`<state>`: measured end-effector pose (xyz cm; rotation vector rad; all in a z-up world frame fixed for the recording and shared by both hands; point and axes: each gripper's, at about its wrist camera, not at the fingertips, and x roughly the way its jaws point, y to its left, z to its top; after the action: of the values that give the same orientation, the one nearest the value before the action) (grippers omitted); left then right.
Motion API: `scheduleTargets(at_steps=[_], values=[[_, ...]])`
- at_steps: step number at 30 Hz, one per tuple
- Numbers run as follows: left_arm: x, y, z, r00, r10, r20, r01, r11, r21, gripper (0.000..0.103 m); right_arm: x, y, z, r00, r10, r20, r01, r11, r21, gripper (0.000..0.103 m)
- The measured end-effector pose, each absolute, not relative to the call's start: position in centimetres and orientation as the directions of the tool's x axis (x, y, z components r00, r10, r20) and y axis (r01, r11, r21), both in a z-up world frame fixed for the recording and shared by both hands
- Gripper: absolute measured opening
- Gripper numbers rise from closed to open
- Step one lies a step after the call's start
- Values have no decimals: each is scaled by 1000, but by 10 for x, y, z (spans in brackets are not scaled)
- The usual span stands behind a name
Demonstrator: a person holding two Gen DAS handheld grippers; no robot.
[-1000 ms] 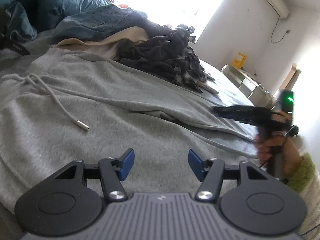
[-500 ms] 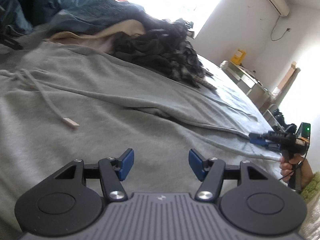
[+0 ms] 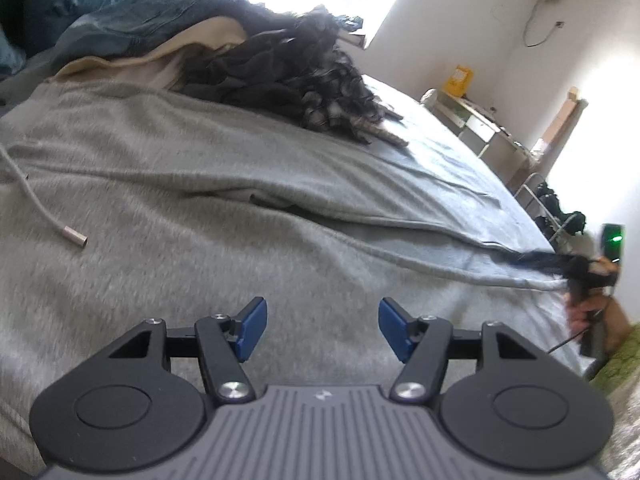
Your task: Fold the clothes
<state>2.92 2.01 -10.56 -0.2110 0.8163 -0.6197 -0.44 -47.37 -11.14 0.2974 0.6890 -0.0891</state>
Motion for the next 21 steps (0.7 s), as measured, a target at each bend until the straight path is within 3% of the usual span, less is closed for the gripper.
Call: scheduleTargets(at_steps=[4, 7, 8, 10, 13, 17, 21], values=[[25, 25, -102, 538, -572, -619, 394, 820, -415, 63, 12, -522, -113, 813, -36, -581, 269, 908, 321, 43], [20, 40, -94, 572, -528, -628, 357, 849, -389, 63, 16, -572, -141, 784, -90, -614, 401, 829, 389, 39], [20, 46, -92, 584, -509, -632, 341, 861, -379, 63, 3, -591, -146, 806, -74, -587, 411, 783, 466, 33], [16, 63, -88, 611, -466, -640, 301, 884, -357, 64, -29, -624, -150, 829, -105, -550, 470, 665, 580, 34], [11, 91, -81, 648, -395, -652, 230, 917, -326, 64, -90, -649, -137, 802, -236, -548, 576, 549, 606, 40], [-1, 127, -62, 705, -310, -638, 144, 943, -299, 64, -166, -642, -111, 803, -288, -522, 587, 539, 604, 42], [-17, 156, -48, 740, -214, -638, 50, 963, -265, 64, -213, -601, -92, 870, -231, -435, 483, 575, 661, 50]])
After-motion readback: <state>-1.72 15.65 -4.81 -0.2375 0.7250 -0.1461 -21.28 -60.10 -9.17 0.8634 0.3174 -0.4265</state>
